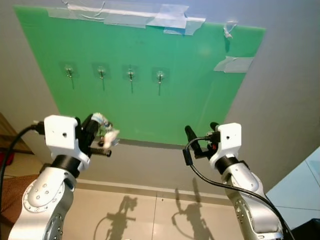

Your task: Hang keys on a hook

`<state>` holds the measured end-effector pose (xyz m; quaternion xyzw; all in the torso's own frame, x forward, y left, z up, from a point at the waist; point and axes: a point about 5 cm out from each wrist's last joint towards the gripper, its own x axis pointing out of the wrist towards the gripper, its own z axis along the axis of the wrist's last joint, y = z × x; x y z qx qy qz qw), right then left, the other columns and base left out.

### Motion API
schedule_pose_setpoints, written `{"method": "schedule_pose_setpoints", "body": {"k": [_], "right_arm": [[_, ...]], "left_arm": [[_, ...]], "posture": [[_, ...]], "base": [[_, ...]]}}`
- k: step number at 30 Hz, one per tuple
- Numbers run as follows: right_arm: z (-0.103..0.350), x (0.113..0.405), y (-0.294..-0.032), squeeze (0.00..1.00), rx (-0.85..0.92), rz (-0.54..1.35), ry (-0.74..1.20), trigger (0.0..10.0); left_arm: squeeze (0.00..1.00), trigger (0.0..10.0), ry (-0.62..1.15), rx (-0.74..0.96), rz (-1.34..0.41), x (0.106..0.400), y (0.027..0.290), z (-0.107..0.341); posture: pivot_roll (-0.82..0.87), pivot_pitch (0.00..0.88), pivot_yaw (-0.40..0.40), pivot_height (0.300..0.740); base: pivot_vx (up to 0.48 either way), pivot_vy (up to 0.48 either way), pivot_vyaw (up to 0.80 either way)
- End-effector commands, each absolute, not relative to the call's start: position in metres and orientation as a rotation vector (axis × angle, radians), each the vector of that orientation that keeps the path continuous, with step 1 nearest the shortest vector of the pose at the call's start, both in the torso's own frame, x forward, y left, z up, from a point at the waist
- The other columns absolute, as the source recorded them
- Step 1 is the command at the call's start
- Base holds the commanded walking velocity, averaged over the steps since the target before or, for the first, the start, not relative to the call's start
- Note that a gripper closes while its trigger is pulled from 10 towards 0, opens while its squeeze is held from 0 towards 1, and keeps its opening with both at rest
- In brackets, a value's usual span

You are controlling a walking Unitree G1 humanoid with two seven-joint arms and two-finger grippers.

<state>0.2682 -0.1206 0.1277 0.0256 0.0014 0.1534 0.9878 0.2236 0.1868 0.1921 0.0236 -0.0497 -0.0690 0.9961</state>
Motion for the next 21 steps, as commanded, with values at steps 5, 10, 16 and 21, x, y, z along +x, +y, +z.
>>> {"method": "schedule_pose_setpoints", "body": {"k": [5,10,16,21], "right_arm": [[0.1423,0.2676,-0.1173,0.0,0.041,0.342,-0.05,10.0],[0.1461,0.2688,-0.1162,0.0,0.032,0.356,-0.087,10.0],[0.1456,0.2708,-0.1121,0.0,0.035,0.367,-0.078,10.0],[0.1447,0.2718,-0.1096,0.0,0.035,0.381,-0.076,10.0]], "left_arm": [[0.0,0.0,-0.154,0.058,-0.138,0.2225,0.1803,0.2041],[0.0,0.0,-0.16,0.063,-0.138,0.2223,0.1792,0.2034],[0.0,0.0,-0.156,0.081,-0.136,0.2227,0.1793,0.2034],[0.0,0.0,-0.157,0.092,-0.139,0.2231,0.1781,0.2037]], "posture": [[0.06,0.0,-0.011,0.74],[0.06,0.0,-0.016,0.74],[0.07,0.0,-0.023,0.74],[0.07,0.0,-0.025,0.74]], "base": [[0.301,0.0,0.0],[0.457,0.0,0.0],[0.461,0.0,0.0],[0.467,0.0,0.0]]}}
